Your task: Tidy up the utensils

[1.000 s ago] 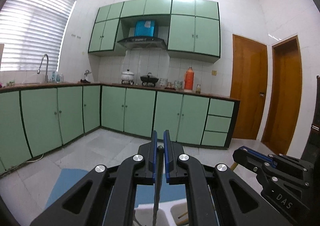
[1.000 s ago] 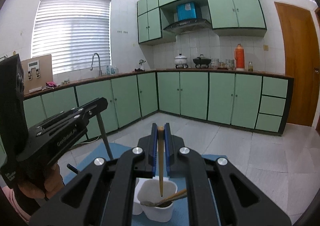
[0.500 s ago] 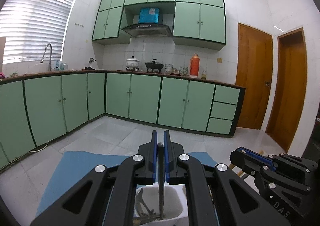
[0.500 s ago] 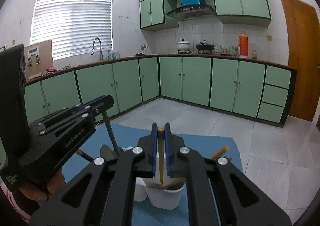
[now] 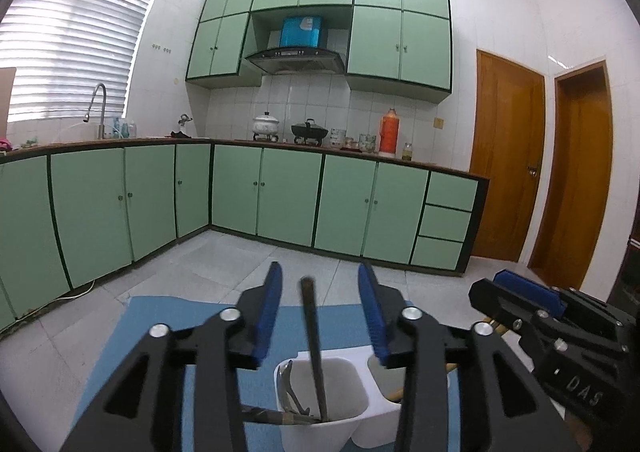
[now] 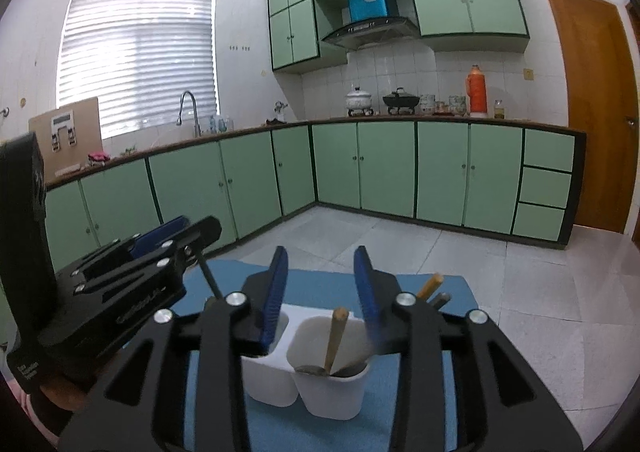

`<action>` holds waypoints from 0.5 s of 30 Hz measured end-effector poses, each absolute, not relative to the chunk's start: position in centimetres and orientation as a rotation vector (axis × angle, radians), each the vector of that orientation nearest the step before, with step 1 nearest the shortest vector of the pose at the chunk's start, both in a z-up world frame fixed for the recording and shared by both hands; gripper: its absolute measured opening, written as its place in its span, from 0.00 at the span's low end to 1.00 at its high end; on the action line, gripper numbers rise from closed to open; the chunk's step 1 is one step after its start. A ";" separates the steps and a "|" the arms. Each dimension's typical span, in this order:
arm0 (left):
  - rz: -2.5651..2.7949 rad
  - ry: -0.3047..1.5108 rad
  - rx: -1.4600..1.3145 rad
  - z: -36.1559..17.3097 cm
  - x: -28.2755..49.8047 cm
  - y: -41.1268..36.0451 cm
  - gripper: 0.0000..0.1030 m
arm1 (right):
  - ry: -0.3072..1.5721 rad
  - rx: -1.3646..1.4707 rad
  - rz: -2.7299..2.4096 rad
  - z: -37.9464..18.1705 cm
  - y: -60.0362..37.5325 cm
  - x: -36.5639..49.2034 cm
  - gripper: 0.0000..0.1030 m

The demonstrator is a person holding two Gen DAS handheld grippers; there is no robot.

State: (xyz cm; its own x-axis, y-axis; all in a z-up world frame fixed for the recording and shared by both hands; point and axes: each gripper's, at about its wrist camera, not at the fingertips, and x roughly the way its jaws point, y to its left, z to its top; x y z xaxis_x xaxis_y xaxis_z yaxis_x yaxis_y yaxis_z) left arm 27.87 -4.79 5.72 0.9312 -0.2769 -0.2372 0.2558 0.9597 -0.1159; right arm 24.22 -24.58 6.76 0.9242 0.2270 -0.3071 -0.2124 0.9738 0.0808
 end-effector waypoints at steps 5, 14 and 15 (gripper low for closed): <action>-0.271 0.228 -0.088 6.3 27.2 -4.0 0.49 | 0.290 0.053 0.218 7.6 -25.3 23.5 0.40; -0.243 0.161 -0.110 8.2 25.7 -2.6 0.66 | 0.219 0.088 0.195 9.1 -27.3 21.7 0.56; -0.239 0.151 -0.107 8.4 25.3 -2.4 0.69 | 0.204 0.092 0.188 9.4 -27.6 21.2 0.57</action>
